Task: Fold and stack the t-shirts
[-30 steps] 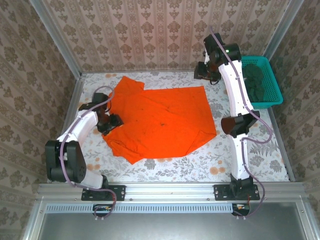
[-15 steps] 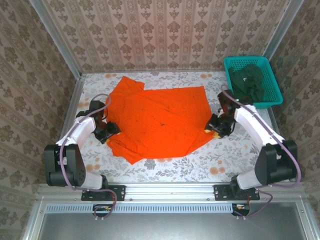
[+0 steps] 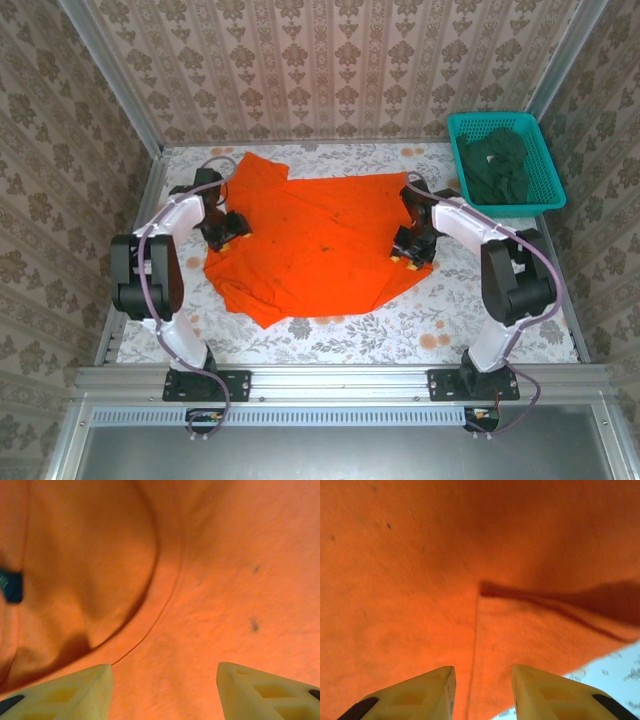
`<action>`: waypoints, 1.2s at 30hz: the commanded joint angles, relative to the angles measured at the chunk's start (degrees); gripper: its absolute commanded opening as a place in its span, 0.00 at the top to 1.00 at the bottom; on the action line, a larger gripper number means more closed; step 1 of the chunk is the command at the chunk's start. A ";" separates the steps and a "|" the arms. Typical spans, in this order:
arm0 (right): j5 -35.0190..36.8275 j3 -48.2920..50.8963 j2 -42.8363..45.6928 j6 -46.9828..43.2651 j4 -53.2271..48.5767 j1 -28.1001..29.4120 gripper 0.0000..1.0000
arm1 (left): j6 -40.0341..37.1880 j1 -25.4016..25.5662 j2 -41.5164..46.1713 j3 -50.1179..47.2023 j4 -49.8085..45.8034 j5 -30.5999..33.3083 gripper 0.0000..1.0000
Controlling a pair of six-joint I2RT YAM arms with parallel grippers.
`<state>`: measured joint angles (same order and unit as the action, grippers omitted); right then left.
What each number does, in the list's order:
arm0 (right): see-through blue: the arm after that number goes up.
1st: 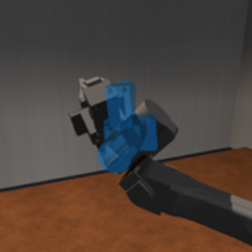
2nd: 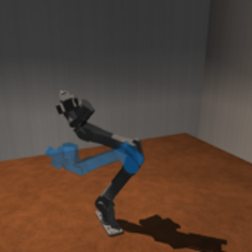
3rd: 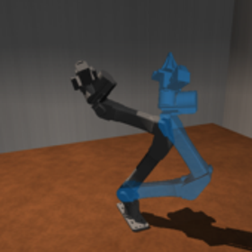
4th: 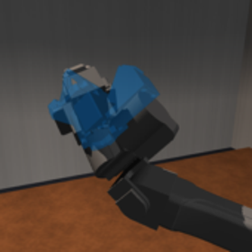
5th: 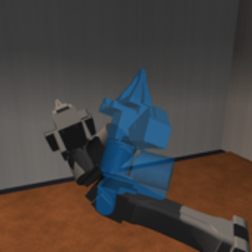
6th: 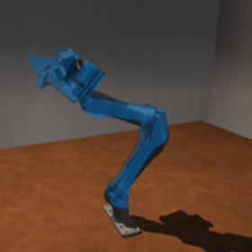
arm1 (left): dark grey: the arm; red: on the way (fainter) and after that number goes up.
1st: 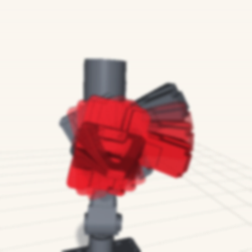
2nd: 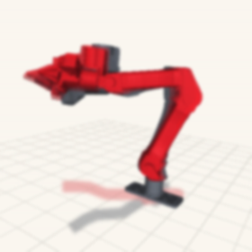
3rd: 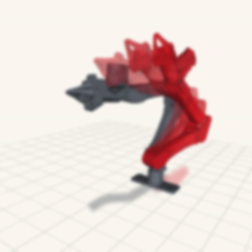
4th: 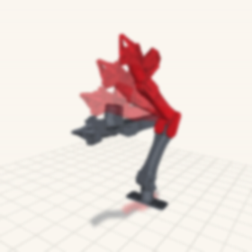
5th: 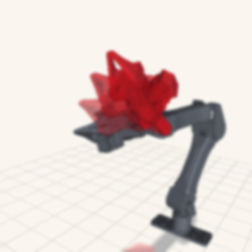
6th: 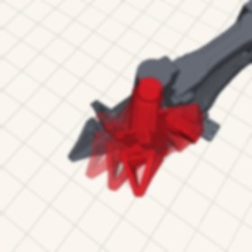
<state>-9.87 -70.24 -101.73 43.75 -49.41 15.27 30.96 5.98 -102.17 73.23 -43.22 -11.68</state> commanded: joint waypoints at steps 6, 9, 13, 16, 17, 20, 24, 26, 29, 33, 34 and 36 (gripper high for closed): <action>4.55 -4.36 -6.32 -0.33 0.13 -0.44 0.66 | -2.22 1.67 -9.81 9.41 -2.20 1.14 0.40; 4.27 -5.28 -7.50 -0.44 0.06 -0.51 0.68 | -2.68 1.76 -12.26 11.01 -2.52 1.52 0.39; 4.23 -5.39 -8.32 -0.56 -0.08 -0.53 0.68 | -3.27 1.73 -14.56 12.10 -2.92 2.24 0.39; 4.22 -4.69 -9.15 -0.58 0.30 -0.50 0.69 | -3.29 1.76 -15.47 12.11 -2.87 2.49 0.39; 3.93 -4.62 -9.51 -0.65 0.53 -0.55 0.70 | -3.35 1.74 -15.68 12.10 -2.83 2.62 0.39; 3.58 -4.51 -10.21 -0.59 0.57 -0.50 0.72 | -3.24 1.76 -16.00 11.85 -2.66 2.88 0.39; 3.76 -4.34 -10.28 -0.94 0.37 -0.58 0.76 | -3.26 1.58 -16.68 12.35 -2.48 3.39 0.38; 3.89 -4.34 -10.33 -1.18 0.04 -0.51 0.80 | -3.10 1.45 -17.39 12.89 -2.56 3.51 0.38; 4.57 -4.26 -9.47 -1.69 -0.43 -0.54 0.86 | -2.70 1.37 -18.23 13.76 -2.59 3.50 0.38; 4.87 -3.77 -8.02 -2.73 -0.81 -0.71 0.88 | -2.23 1.40 -18.71 14.81 -2.63 3.60 0.38; 4.86 -3.66 -7.71 -3.02 -1.03 -0.76 0.88 | -2.14 1.40 -18.91 15.04 -2.66 3.64 0.38; 4.76 -2.94 -6.63 -3.39 -0.93 -0.74 0.89 | -1.89 1.36 -19.28 15.68 -2.70 3.74 0.38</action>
<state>-6.37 -74.28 -110.85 41.71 -48.75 14.76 28.86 7.51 -119.33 87.70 -45.54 -9.10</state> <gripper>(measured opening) 0.109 0.618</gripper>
